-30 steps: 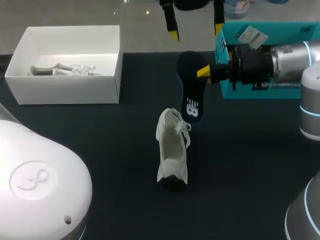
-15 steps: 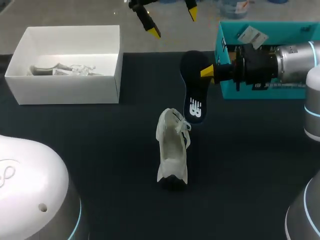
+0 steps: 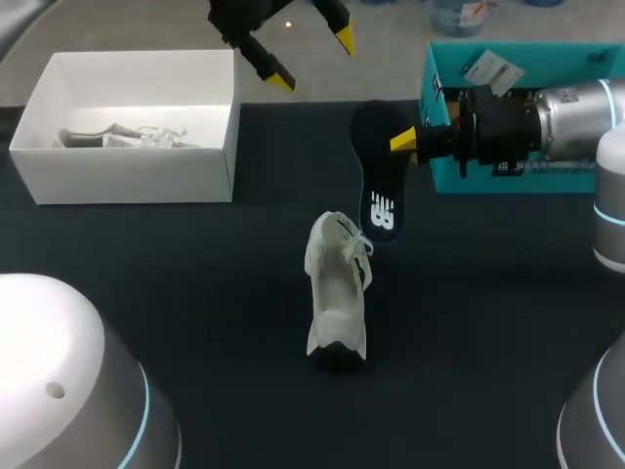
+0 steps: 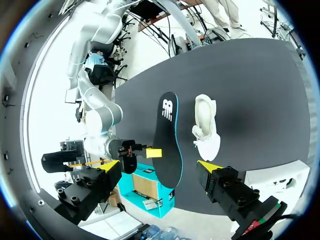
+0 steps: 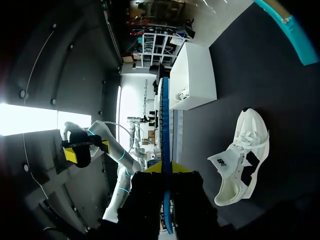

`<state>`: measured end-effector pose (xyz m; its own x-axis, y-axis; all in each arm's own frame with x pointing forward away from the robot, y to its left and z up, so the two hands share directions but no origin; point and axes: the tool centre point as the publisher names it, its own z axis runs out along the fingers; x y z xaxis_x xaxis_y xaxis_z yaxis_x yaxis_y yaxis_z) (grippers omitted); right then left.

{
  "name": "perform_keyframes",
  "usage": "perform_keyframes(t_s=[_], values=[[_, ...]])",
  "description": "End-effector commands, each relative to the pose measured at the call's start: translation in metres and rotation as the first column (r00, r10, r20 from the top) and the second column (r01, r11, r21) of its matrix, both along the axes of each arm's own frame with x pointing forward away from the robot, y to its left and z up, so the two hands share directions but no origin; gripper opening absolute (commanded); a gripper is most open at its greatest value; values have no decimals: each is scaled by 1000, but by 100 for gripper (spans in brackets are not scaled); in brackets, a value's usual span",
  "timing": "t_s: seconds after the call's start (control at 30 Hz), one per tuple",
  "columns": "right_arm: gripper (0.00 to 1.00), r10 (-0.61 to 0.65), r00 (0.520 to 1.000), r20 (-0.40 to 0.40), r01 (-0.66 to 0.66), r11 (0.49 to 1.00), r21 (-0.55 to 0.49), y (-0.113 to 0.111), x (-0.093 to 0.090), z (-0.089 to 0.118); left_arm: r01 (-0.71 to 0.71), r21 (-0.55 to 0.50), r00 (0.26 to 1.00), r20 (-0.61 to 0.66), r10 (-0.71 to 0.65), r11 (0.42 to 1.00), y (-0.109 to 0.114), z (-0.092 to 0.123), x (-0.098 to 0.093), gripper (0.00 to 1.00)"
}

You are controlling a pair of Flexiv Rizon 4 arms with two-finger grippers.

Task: Take the shoe out of the shoebox, open the shoe tongue, remove and reinsert the insole, then place the shoe into the shoebox

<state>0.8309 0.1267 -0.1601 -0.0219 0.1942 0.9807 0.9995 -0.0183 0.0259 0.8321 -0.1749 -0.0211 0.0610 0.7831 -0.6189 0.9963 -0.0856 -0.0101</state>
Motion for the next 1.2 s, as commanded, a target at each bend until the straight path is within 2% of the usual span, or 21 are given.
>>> perform_keyframes(t_s=[0.03,0.07,0.13,0.23,0.33,0.5,0.83,1.07,1.2], values=[[0,9,1000,-1,-9,1000,-3,2,3,1,-37,-47,999,4,37,998,-3,-2,0,100],[0,9,1000,2,-9,1000,-3,3,3,2,-65,-88,997,34,68,994,-4,-6,1,100],[0,2,1000,13,-2,1000,9,2,2,4,-129,-177,991,12,133,976,-3,-12,2,100],[0,2,1000,21,-3,1000,13,3,0,7,-210,-316,975,4,222,925,2,-18,6,100],[0,7,1000,26,-7,1000,13,3,0,9,-242,-416,963,10,271,876,8,-23,10,100],[0,17,1000,25,-17,1000,8,4,2,9,-289,-521,945,-21,326,803,16,-21,17,100],[0,27,999,23,-27,1000,15,7,0,7,-291,-520,944,-22,328,803,20,-21,19,100],[0,13,999,38,-15,998,58,11,-1,9,-291,-520,944,-22,328,803,20,-21,19,100],[0,-15,999,42,11,997,81,4,-2,12,-285,-586,932,15,362,758,16,-30,31,100]])
